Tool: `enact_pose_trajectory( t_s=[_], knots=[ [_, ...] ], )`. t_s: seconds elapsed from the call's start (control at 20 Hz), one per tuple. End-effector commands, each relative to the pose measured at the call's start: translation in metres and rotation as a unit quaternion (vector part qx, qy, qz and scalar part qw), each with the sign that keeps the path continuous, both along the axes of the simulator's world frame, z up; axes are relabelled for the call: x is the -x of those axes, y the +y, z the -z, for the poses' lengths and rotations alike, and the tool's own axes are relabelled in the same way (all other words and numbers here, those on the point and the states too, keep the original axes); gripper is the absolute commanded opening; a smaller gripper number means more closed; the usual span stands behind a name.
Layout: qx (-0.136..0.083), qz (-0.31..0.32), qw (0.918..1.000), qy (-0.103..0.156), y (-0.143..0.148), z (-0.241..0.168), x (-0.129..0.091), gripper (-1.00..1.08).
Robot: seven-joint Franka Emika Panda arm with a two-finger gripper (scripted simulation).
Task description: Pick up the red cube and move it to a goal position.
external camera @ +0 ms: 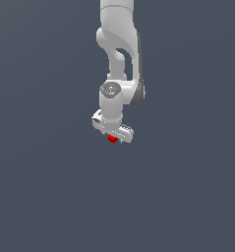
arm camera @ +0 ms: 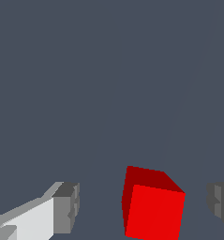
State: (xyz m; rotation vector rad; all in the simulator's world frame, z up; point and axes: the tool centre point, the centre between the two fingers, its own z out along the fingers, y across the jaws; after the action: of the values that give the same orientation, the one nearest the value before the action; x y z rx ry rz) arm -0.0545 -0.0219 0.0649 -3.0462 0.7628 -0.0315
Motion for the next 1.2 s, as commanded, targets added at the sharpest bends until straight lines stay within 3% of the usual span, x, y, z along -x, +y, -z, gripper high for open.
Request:
enact_pose_trajectory(
  t_s=[0.0, 0.55, 0.6, 1.15],
  knots=[
    [0.000, 0.029, 0.9996, 0.003, -0.001, 0.015, 0.010, 1.00],
    [-0.002, 0.084, 0.9964, 0.010, 0.000, 0.045, 0.029, 1.00],
    [-0.002, 0.084, 0.9964, 0.010, 0.000, 0.045, 0.029, -1.00],
    [-0.002, 0.084, 0.9964, 0.009, 0.000, 0.044, 0.029, -1.00]
  ],
)
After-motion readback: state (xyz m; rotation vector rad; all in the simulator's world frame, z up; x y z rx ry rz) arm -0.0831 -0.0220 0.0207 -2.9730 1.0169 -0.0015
